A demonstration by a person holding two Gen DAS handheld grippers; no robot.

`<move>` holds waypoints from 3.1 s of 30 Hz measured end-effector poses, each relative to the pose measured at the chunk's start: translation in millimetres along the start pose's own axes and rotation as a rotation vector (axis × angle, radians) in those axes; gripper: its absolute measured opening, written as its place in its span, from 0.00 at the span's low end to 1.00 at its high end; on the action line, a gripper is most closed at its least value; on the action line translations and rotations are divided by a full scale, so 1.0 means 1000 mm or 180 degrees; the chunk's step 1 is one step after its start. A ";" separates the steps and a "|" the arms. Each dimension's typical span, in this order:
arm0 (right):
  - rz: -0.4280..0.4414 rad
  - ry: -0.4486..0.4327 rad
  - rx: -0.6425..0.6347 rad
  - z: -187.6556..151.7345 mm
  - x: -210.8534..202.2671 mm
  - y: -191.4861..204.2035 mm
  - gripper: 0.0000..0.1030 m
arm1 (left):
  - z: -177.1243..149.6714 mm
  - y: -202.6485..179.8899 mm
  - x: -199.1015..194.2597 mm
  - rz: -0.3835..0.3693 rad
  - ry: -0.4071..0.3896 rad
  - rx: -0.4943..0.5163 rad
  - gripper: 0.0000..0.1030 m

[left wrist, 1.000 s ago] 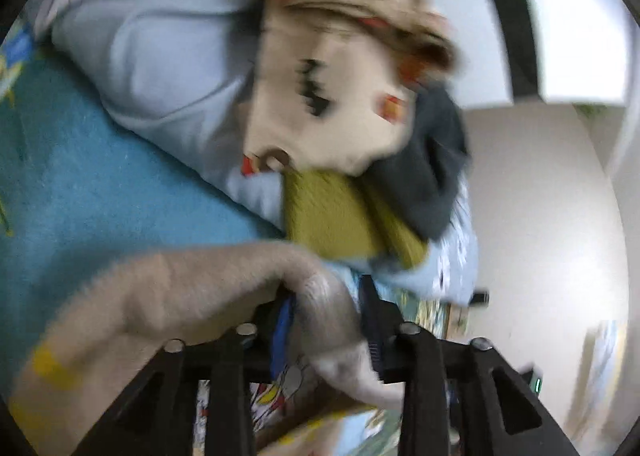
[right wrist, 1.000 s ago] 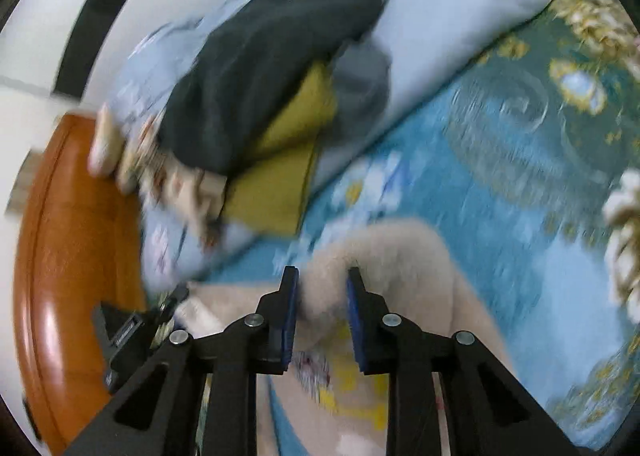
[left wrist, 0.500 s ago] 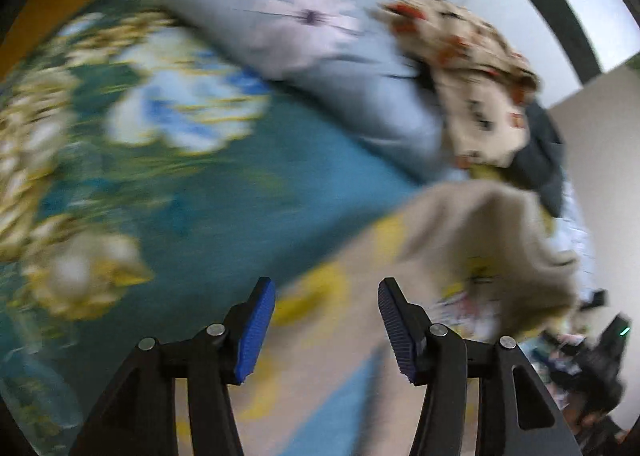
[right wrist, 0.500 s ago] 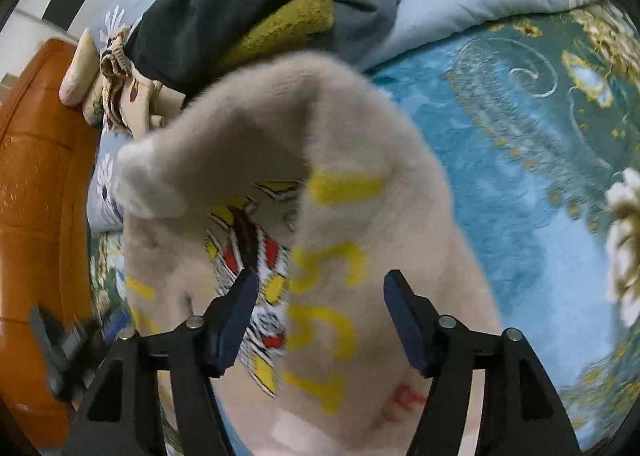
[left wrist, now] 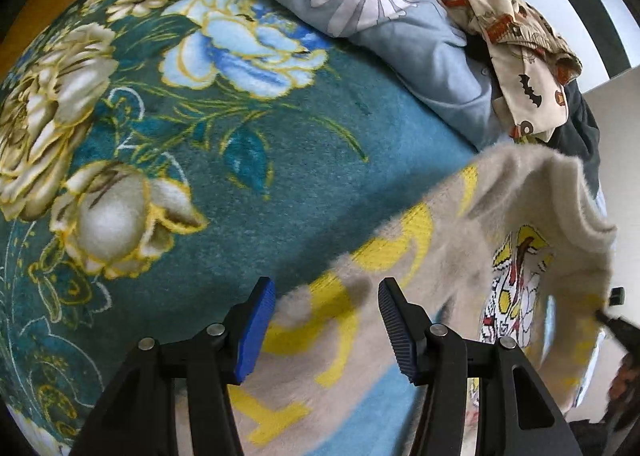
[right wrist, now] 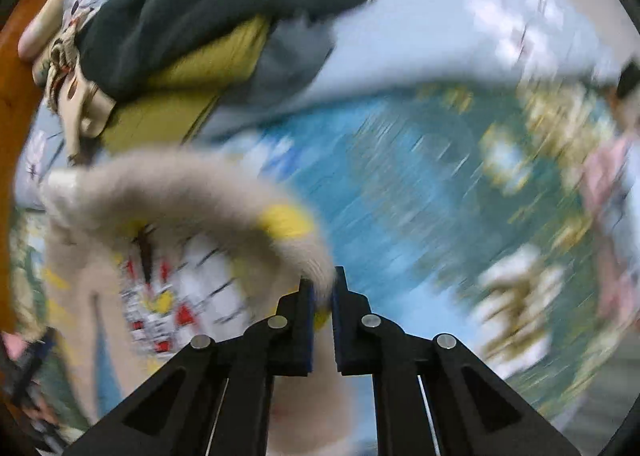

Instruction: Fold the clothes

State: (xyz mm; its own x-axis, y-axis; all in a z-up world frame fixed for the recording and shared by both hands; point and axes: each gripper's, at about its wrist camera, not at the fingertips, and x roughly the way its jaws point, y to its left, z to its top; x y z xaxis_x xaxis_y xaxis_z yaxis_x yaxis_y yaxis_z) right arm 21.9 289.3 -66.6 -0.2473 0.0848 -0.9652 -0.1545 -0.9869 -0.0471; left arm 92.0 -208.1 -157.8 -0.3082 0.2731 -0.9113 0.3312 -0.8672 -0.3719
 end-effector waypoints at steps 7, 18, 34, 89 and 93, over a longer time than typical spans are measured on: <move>-0.0972 -0.0551 -0.0680 0.064 -0.015 0.008 0.27 | 0.002 -0.021 -0.001 -0.0032 -0.0019 0.0215 0.56; 0.0243 -0.0289 -0.0519 -0.020 -0.014 -0.004 0.48 | -0.017 -0.042 -0.013 -0.0096 -0.0043 0.0445 0.56; 0.0961 0.0980 0.0944 -0.077 0.102 -0.032 0.46 | -0.102 -0.080 0.060 -0.0219 0.0751 0.0480 0.39; 0.1517 -0.0192 0.1391 -0.097 0.018 -0.051 0.45 | -0.033 0.044 -0.150 -0.0072 -0.1128 -0.1018 0.05; 0.1640 -0.0198 0.1524 -0.095 0.024 -0.054 0.45 | -0.018 -0.005 -0.156 -0.0132 -0.1224 -0.0617 0.05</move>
State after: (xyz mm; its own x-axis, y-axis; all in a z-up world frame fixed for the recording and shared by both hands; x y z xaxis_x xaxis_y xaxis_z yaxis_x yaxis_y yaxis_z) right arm 115.5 332.0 -111.4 -0.4542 -0.3552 -0.8170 -0.4033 -0.7358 0.5440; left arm 154.7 -238.5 -16.5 -0.6225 0.0991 -0.7763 0.4616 -0.7545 -0.4665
